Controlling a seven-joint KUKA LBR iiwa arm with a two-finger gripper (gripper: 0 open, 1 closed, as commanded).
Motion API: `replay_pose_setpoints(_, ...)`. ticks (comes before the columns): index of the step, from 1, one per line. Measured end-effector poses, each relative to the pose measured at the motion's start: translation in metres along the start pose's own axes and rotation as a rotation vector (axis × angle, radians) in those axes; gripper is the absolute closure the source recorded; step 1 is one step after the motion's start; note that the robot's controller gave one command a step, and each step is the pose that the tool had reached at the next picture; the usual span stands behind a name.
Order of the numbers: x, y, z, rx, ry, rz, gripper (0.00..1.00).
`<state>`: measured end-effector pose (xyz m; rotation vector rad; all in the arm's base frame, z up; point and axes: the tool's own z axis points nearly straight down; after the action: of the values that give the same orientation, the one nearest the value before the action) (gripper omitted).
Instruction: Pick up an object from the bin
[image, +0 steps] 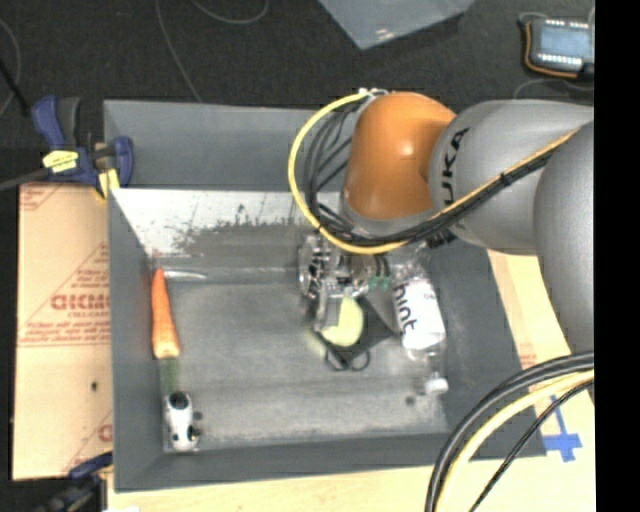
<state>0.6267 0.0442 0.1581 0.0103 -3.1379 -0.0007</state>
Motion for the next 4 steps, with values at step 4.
replay_pose_setpoints(4, 0.003, -0.072, 0.053, 0.003, -0.011, -0.222, 0.0)
